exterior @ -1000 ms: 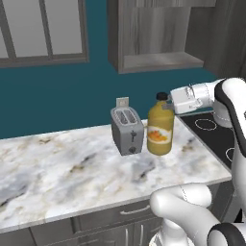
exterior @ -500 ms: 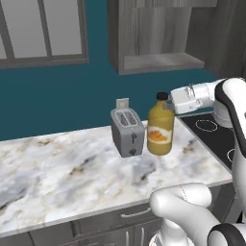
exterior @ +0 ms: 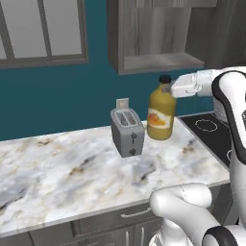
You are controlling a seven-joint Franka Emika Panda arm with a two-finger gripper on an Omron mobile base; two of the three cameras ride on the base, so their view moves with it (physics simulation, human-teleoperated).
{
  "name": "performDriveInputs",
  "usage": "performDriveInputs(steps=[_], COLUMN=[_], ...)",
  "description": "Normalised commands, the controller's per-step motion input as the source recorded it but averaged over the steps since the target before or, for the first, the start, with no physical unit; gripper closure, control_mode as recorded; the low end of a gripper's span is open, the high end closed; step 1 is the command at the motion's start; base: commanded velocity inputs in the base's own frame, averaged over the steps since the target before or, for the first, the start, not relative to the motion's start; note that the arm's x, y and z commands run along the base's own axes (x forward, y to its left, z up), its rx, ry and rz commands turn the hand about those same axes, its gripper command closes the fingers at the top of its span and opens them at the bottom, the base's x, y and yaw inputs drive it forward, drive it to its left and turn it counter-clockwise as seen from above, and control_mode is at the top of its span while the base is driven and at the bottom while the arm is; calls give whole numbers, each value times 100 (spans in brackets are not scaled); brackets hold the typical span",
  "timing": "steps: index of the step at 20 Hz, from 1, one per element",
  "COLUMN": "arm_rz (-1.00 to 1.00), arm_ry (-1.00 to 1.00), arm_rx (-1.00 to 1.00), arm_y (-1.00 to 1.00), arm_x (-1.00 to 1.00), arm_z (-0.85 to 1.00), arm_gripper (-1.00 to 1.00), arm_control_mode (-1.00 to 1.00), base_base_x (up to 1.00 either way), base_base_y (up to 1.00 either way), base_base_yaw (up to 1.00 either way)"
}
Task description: Sort all alcoholic drinks to one cabinet, and non-alcoholic drinks to the other.
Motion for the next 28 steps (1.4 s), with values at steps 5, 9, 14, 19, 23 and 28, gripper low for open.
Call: performDriveInputs(steps=[5,9,14,19,23,28], arm_rz=[-34,-27,-21,-16,-11,-11], arm_ry=[-13,-17,-18,-20,-13,-1], arm_rx=[-2,0,0,0,0,1], arm_y=[7,0,0,0,-2,-12], arm_x=[11,39,47,43,25,48], arm_z=[88,47,23,32,51,26], arm_gripper=[100,100,100,100,100,100], arm_control_mode=[-100,-100,-100,-100,-100,-100], base_base_x=[0,0,0,0,0,0], base_base_y=[0,0,0,0,0,0], base_base_yaw=[0,0,0,0,0,0])
